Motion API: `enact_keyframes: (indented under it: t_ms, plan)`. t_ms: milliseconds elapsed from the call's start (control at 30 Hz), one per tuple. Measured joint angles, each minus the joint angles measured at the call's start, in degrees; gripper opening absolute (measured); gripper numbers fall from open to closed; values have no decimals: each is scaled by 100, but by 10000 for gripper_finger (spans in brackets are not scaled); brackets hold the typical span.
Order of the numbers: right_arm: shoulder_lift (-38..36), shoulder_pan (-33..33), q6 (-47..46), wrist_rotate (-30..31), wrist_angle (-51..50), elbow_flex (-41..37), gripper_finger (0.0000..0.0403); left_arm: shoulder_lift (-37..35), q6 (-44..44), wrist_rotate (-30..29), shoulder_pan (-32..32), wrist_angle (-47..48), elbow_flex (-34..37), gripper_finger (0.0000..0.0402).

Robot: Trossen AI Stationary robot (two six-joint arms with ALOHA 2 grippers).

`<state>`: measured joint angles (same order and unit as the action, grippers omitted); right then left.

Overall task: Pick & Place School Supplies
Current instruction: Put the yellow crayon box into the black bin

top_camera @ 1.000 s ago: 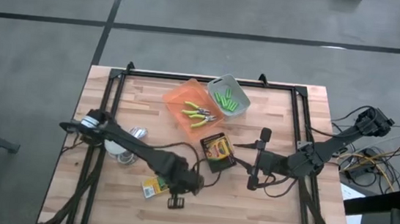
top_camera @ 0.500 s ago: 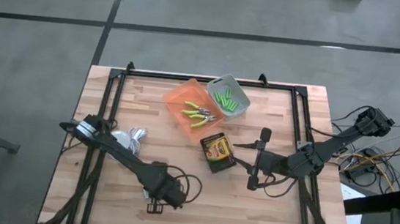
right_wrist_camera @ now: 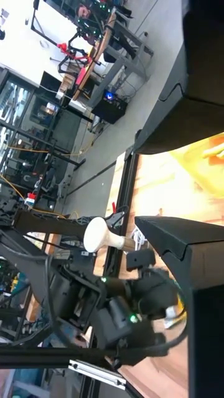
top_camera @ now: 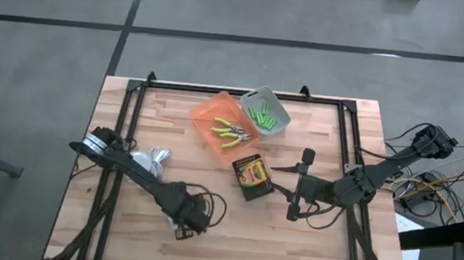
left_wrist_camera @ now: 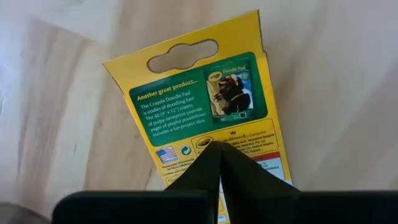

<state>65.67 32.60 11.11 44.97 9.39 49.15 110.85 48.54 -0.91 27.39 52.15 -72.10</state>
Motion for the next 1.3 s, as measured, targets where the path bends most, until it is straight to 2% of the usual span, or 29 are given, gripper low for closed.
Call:
enact_keyframes:
  t_ms: [300, 433, 600, 667, 733, 900, 1000, 1100, 1300]
  plan:
    - [0, 1, 0, 1, -2, 0, 169, 13, 2792, -172, -495, -60, -11, 9]
    - [0, 1, 0, 0, -2, 0, 169, -71, 3079, -153, -639, -58, -9, 18]
    - [0, 2, 0, 0, -4, 0, 169, -489, 2238, 22, -678, 106, -157, 16]
    - [0, 2, 0, 0, -10, 0, 169, -859, 1680, -12, -671, 192, -308, 12]
    - [0, 0, 0, 2, -17, 0, 169, -1251, 732, -34, -675, 212, -386, 8]
    - [0, 2, 0, 0, -20, -2, 169, -1915, -2258, -338, -691, 267, -303, 10]
    - [0, 0, 0, 0, -20, -2, 169, -2205, -3654, -373, -692, 260, -282, 17]
    - [0, 0, 0, 0, -20, -2, 169, -2227, -4106, -348, -688, 209, -255, 23]
    - [0, 0, 0, 0, -20, -4, 169, -2192, -4097, -334, -688, 141, -251, 32]
